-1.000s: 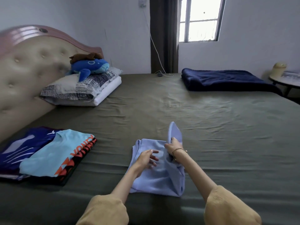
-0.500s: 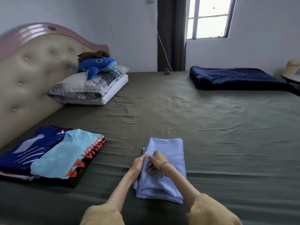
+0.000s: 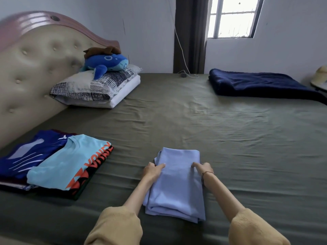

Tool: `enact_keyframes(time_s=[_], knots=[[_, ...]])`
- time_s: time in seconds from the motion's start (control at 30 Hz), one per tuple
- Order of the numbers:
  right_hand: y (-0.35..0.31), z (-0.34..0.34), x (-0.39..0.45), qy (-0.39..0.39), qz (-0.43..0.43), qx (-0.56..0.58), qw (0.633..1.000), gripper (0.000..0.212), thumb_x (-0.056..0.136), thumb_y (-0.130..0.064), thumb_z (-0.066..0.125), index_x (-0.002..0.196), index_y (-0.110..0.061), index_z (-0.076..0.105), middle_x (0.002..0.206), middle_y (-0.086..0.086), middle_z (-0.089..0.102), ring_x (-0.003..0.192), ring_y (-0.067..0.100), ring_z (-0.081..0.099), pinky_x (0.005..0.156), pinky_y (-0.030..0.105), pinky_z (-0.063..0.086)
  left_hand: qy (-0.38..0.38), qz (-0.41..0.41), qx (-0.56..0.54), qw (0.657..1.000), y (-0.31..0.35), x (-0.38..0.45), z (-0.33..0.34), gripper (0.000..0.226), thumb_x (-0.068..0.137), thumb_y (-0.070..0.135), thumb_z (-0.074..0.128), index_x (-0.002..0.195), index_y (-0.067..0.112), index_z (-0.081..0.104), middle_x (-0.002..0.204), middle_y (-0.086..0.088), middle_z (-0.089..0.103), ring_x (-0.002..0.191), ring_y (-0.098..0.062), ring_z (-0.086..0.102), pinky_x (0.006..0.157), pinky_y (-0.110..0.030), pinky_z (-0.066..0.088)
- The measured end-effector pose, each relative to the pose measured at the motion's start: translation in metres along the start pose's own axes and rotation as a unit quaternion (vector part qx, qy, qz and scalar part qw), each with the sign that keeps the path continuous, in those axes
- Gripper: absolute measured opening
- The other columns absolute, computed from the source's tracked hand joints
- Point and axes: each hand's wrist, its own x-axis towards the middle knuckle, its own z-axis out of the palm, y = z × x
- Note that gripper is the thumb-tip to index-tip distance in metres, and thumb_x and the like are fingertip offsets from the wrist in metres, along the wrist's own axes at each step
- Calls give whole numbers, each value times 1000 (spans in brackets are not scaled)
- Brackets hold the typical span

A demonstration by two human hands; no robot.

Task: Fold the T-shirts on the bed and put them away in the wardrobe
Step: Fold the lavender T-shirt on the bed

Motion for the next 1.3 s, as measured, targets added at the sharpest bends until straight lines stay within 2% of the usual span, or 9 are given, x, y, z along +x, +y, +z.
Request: enact_keyframes(time_s=[0.23, 0.43, 0.57, 0.73, 0.83, 0.97, 1.07, 1.2, 1.3], knots=[[-1, 1, 16, -61, -12, 131, 989, 26, 83, -16, 68, 96, -5, 49, 83, 8, 51, 61, 18, 45, 49, 23, 35, -46, 3, -147, 988, 4, 13, 5, 27, 87, 22, 65, 96, -3, 67, 104, -19, 69, 86, -26, 64, 83, -39, 52], [-40, -28, 15, -40, -176, 203, 962, 28, 83, 1, 63, 104, 19, 59, 46, -13, 58, 42, -2, 48, 45, 14, 41, -22, 145, -236, 961, 52, -1, -14, 8, 92, 4, 57, 99, 3, 60, 84, -8, 63, 75, -19, 60, 60, -22, 47], [-85, -58, -6, -16, -314, 247, 917, 21, 84, 0, 63, 101, 13, 61, 57, -9, 58, 51, -2, 48, 52, 12, 41, 12, 248, -249, 936, 101, -14, -35, 13, 92, 3, 56, 103, 5, 61, 78, 2, 63, 56, 5, 60, 54, -10, 46], [-77, -81, -16, -18, -422, 133, 897, 21, 76, 9, 66, 95, 1, 67, 80, 6, 63, 63, -1, 56, 63, 17, 47, 66, 265, -192, 943, 107, -14, -42, 21, 87, -6, 58, 103, 4, 64, 63, 9, 63, 54, 3, 55, 56, -11, 42], [-28, -82, -2, -42, -428, -31, 902, 20, 65, -11, 79, 82, -7, 70, 71, 3, 61, 68, 9, 51, 64, 32, 46, 35, 191, -183, 964, 66, -8, -24, 19, 89, -16, 45, 102, -11, 58, 43, 16, 55, 41, 9, 52, 57, -11, 42], [31, -83, 8, -166, -372, -241, 881, 33, 63, -14, 78, 62, -45, 67, 50, -19, 45, 54, -7, 38, 57, 17, 36, -85, 158, -61, 982, 0, -21, -11, 51, 86, -20, 41, 54, 15, 59, 45, 16, 54, 51, 0, 45, 49, -12, 37], [48, -84, 1, -268, -296, -343, 850, 34, 68, -5, 68, 64, -39, 70, 47, -21, 50, 50, -6, 40, 56, 12, 34, -121, 101, -40, 987, -28, -26, -17, 44, 83, -23, 39, 73, 6, 71, 54, 15, 64, 58, -3, 57, 52, -6, 42], [48, -84, 2, -217, -237, -276, 906, 27, 70, -7, 58, 59, -30, 67, 55, -14, 58, 55, 1, 49, 51, 9, 38, -115, -15, -110, 987, -22, -33, -23, 9, 95, 6, 51, 92, 6, 59, 81, -5, 62, 70, -13, 55, 50, -16, 47], [49, -71, 11, -125, -136, -108, 977, 7, 84, -3, 56, 85, -10, 58, 67, 3, 60, 56, 11, 55, 45, 18, 43, -143, -53, -76, 985, -14, -33, -22, 44, 95, 39, 50, 117, 2, 58, 103, -9, 63, 84, -17, 57, 62, -25, 47]])
